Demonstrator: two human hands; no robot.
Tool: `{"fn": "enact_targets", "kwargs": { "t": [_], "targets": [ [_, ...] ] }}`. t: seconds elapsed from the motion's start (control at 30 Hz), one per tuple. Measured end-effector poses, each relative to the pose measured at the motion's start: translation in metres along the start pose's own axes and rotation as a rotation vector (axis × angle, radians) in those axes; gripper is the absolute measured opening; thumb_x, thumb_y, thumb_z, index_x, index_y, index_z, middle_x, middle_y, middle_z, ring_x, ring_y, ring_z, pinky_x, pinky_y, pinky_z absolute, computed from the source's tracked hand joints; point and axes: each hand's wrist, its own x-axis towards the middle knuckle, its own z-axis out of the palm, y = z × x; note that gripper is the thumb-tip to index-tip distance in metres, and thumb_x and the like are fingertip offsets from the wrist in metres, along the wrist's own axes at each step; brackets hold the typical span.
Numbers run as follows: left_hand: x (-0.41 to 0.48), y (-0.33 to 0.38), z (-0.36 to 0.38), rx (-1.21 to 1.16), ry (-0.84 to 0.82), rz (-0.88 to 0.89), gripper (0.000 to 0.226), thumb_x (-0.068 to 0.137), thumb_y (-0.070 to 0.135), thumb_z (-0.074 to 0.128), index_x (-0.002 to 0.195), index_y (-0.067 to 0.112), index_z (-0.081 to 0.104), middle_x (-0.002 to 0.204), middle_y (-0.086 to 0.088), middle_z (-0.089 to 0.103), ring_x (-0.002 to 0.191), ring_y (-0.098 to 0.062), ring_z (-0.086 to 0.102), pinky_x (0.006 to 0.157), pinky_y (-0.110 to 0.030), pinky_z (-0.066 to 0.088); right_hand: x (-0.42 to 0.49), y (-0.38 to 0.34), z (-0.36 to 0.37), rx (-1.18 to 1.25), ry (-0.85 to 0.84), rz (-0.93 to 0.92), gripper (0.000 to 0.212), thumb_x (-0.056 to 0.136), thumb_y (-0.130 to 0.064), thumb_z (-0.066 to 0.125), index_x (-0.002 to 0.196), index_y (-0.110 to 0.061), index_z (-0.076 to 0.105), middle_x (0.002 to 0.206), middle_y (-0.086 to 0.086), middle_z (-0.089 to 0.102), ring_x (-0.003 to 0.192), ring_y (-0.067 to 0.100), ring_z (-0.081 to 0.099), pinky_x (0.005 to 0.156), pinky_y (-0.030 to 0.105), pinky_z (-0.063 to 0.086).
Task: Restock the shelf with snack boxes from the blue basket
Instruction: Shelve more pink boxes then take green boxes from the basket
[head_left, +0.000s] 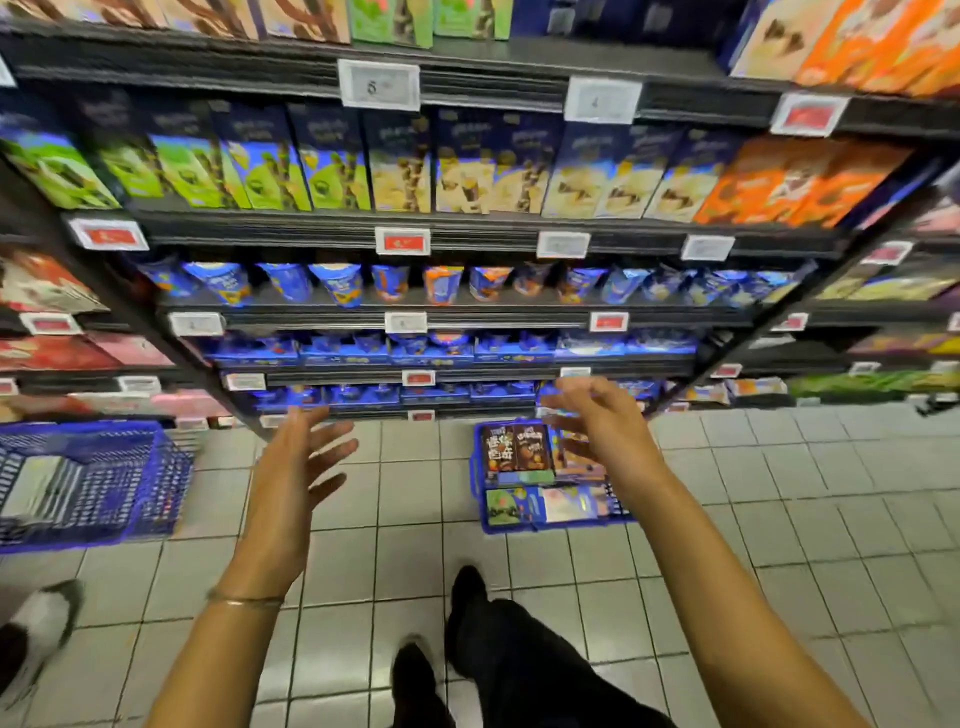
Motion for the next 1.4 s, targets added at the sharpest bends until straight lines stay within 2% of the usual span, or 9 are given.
{"fn": "enact_targets", "kwargs": {
  "t": [0.17,0.4,0.6,0.83,0.97,1.07,1.2,1.33,1.4],
  "targets": [
    [-0.037,-0.076,0.054,0.125,-0.048,-0.224,0.051,0.11,0.053,0.033,0.137,0.019,0.06,0.132,-0.008,0.072,0.121,-0.029,0.067,0.107,-0.05,0.045,-0.003,0.096,-0.065,-0.006,0.078,0.208,0.013,0.101,-0.031,0.057,0.102,-0.021,0.064,0.104,0.006,0.074,0.085,0.018,0.07,0.074,0.033,0.05],
    [-0.052,-0.158,0.165,0.176,-0.039,-0.408,0.061,0.108,0.061,0.032,0.142,0.019,0.058,0.131,-0.004,0.072,0.121,-0.026,0.067,0.107,-0.048,0.046,0.047,0.2,-0.146,-0.044,0.038,0.375,0.024,0.098,-0.034,0.061,0.114,-0.015,0.061,0.115,0.011,0.07,0.099,0.026,0.067,0.081,0.036,0.048],
    [-0.023,-0.25,0.24,0.243,-0.081,-0.45,0.049,0.108,0.061,0.033,0.121,0.027,0.065,0.118,0.0,0.074,0.101,-0.016,0.071,0.078,-0.032,0.053,0.116,0.283,-0.175,-0.041,0.042,0.431,0.02,0.098,-0.035,0.061,0.112,-0.02,0.06,0.115,0.007,0.07,0.099,0.024,0.066,0.077,0.034,0.052],
    [0.078,-0.391,0.297,0.214,-0.191,-0.554,0.056,0.107,0.064,0.032,0.125,0.022,0.065,0.117,-0.002,0.076,0.114,-0.028,0.07,0.11,-0.055,0.045,0.242,0.422,-0.167,-0.032,0.143,0.463,0.012,0.098,-0.024,0.056,0.1,-0.014,0.063,0.105,0.023,0.068,0.089,0.025,0.061,0.08,0.04,0.053],
    [0.147,-0.467,0.318,0.166,-0.252,-0.598,0.063,0.104,0.071,0.028,0.123,0.025,0.066,0.12,-0.001,0.076,0.115,-0.024,0.07,0.104,-0.048,0.048,0.31,0.5,-0.152,-0.066,0.154,0.378,0.012,0.098,-0.022,0.057,0.087,-0.017,0.061,0.117,0.023,0.068,0.098,0.031,0.066,0.082,0.038,0.052],
    [0.187,-0.511,0.327,0.202,-0.313,-0.557,0.068,0.101,0.075,0.023,0.123,0.027,0.066,0.12,0.0,0.077,0.115,-0.019,0.071,0.087,-0.04,0.053,0.354,0.555,-0.148,-0.258,0.142,0.204,0.021,0.097,-0.027,0.059,0.114,-0.016,0.064,0.12,0.008,0.07,0.105,0.027,0.062,0.095,0.041,0.05],
    [0.225,-0.548,0.332,0.192,-0.367,-0.478,0.079,0.099,0.077,0.023,0.136,0.019,0.062,0.128,-0.006,0.075,0.118,-0.023,0.072,0.078,-0.035,0.053,0.401,0.611,-0.147,-0.317,0.079,-0.008,0.04,0.098,-0.027,0.061,0.136,-0.015,0.056,0.125,0.0,0.067,0.114,0.018,0.061,0.085,0.024,0.042],
    [0.239,-0.559,0.338,0.186,-0.352,-0.429,0.082,0.099,0.079,0.02,0.136,0.018,0.064,0.128,-0.005,0.075,0.118,-0.025,0.071,0.072,-0.034,0.052,0.425,0.65,-0.14,-0.355,0.059,-0.061,0.031,0.095,-0.037,0.064,0.116,-0.014,0.065,0.108,0.004,0.072,0.099,0.023,0.065,0.081,0.033,0.049],
    [0.237,-0.561,0.34,0.18,-0.337,-0.413,0.082,0.1,0.078,0.021,0.135,0.018,0.064,0.127,-0.005,0.075,0.117,-0.025,0.071,0.077,-0.037,0.053,0.428,0.659,-0.139,-0.446,0.067,-0.068,0.034,0.093,-0.04,0.067,0.101,-0.009,0.059,0.086,0.007,0.066,0.078,0.024,0.061,0.065,0.037,0.046]
  ]
}}
